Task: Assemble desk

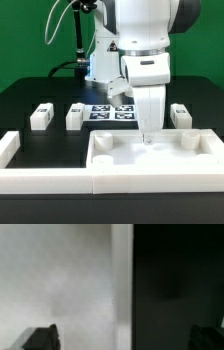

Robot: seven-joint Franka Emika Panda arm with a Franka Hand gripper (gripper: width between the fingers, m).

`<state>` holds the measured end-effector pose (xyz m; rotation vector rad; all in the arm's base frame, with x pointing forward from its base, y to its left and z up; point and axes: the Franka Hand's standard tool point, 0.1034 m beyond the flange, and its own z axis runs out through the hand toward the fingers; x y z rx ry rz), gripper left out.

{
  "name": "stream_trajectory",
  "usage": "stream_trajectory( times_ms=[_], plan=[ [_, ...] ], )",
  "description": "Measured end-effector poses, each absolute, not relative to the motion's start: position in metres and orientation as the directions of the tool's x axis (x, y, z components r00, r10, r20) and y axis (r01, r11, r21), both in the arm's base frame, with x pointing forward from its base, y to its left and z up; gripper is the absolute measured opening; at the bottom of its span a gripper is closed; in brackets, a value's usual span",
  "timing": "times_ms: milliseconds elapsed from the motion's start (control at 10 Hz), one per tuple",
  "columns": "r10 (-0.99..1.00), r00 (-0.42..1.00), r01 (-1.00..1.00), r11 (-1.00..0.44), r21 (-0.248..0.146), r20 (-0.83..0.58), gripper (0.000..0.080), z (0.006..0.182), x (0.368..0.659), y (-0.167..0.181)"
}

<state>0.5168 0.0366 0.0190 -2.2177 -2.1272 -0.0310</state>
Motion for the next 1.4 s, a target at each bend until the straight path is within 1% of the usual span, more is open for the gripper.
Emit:
stream_trajectory(
  times_ms=[100, 200, 300, 400, 500, 700, 1100, 1200, 1300, 1400],
  plan=[
    [0.997, 0.045, 0.998, -0.043, -0.035, 0.062, 0.0648, 0.019, 0.517, 0.037],
    [0.99, 0.128, 0.991, -0.126, -0.033, 0.054, 0.0648, 0.027, 0.519, 0.04],
    [0.984, 0.169, 0.985, -0.168, -0.027, 0.049, 0.0648, 0.037, 0.519, 0.043],
    [0.964, 0.263, 0.965, -0.262, -0.028, 0.046, 0.0648, 0.042, 0.516, 0.049],
    [0.913, 0.407, 0.913, -0.405, -0.04, 0.035, 0.0648, 0.045, 0.513, 0.058],
    [0.83, 0.557, 0.83, -0.556, -0.045, 0.03, 0.0648, 0.046, 0.512, 0.073],
    [0.682, 0.731, 0.682, -0.729, -0.059, 0.028, 0.0648, 0.046, 0.512, 0.075],
    [0.635, 0.772, 0.635, -0.77, -0.061, 0.024, 0.0648, 0.046, 0.511, 0.078],
    [0.494, 0.869, 0.494, -0.867, -0.063, 0.01, 0.0648, 0.051, 0.506, 0.09],
    [0.392, 0.92, 0.392, -0.918, -0.065, -0.001, 0.0648, 0.053, 0.5, 0.102]
  ],
)
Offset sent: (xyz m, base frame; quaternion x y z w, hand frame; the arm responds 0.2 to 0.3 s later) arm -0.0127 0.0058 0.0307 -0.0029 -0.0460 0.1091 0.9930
